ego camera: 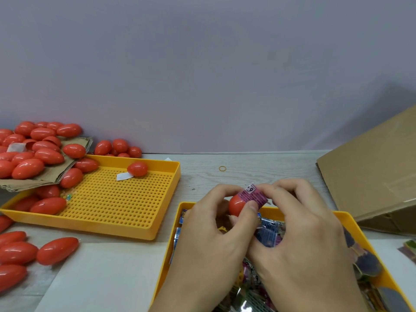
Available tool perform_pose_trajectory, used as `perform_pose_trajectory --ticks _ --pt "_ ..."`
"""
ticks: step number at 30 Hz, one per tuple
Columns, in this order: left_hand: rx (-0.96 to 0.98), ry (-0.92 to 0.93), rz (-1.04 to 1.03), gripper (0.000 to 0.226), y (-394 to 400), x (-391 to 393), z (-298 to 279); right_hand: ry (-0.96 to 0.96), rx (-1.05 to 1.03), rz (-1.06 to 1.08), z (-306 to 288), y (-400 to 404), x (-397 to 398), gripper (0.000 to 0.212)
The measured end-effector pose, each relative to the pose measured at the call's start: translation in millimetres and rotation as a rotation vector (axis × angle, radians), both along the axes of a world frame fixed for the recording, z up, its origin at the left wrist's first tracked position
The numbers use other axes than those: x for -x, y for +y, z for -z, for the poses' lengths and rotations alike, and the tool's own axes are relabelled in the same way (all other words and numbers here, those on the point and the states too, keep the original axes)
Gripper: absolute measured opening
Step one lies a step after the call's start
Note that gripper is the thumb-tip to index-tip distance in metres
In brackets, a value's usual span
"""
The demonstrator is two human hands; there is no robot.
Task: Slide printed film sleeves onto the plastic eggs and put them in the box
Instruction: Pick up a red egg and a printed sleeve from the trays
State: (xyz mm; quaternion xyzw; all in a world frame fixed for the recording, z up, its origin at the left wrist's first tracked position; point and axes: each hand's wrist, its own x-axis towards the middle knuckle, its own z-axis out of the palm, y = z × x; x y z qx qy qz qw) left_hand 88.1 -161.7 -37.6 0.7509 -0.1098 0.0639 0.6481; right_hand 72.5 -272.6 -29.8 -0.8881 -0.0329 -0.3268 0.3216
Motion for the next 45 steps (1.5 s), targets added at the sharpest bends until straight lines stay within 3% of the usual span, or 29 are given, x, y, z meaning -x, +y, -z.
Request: perform_pose_trajectory --ticks 20,28,33,37,45 --pt "-0.214 0.005 -0.108 0.034 0 1 1 0.083 0.057 -0.087 5 -4 -1 0.055" --pt "-0.094 0.059 -0.038 0.039 -1 3 -5 0.029 0.011 -0.142 0 -4 0 0.049" --pt "-0.179 0.099 -0.041 0.049 -3 3 -5 0.078 0.037 -0.200 4 -5 -2 0.051" --pt "-0.229 0.103 -0.068 0.040 -2 4 -4 0.095 0.019 -0.227 5 -6 -2 0.052" --pt "-0.160 0.100 -0.041 0.041 -3 5 -8 0.096 -0.109 -0.264 4 -10 -5 0.057"
